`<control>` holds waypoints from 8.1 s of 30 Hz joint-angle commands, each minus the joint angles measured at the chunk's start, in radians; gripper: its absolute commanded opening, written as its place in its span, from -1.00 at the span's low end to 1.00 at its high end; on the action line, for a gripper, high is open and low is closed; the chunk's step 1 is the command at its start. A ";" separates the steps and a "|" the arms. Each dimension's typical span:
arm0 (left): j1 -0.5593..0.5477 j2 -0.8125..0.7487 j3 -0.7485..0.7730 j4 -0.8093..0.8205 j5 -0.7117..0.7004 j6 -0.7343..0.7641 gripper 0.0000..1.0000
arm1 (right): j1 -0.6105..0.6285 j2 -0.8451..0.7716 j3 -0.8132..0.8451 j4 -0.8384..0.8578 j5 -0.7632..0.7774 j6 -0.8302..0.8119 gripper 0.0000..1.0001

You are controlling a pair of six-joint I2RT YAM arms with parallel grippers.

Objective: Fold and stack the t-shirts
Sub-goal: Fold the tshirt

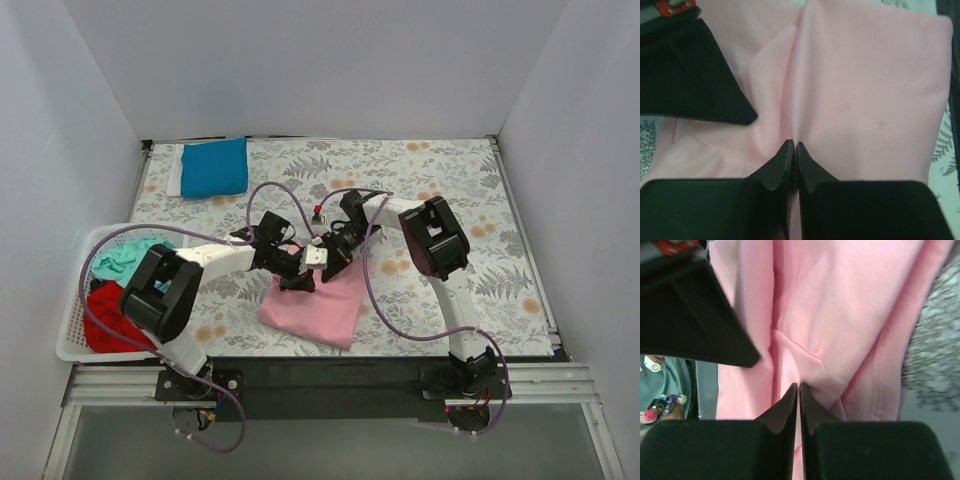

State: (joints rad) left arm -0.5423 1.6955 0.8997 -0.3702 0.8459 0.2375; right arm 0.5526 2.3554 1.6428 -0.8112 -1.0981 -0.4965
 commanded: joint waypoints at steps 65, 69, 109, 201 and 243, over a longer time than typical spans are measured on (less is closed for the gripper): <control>-0.056 -0.191 -0.441 1.180 -0.087 0.069 -1.00 | 0.027 0.077 0.184 -0.355 0.133 -0.474 -0.96; -0.056 -0.146 -0.440 1.255 -0.091 0.060 -1.00 | 0.026 0.077 0.176 -0.364 0.126 -0.488 -0.97; -0.047 -0.299 -0.389 1.164 -0.110 -0.134 -0.05 | -0.005 -0.019 0.282 -0.393 0.308 -0.473 -0.55; 0.225 0.463 0.650 -0.197 -0.241 -0.217 -1.00 | -0.175 -0.012 0.322 -0.369 0.719 -0.395 -0.97; 0.085 0.069 -0.016 0.317 0.095 -1.580 0.73 | -0.114 -0.539 -0.578 0.526 0.038 0.862 0.97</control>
State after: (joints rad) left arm -0.4557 1.7367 0.9310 -0.0784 0.9718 -1.2934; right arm 0.4400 1.8080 1.1042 -0.4206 -1.0214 0.2356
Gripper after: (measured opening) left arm 0.863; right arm 0.983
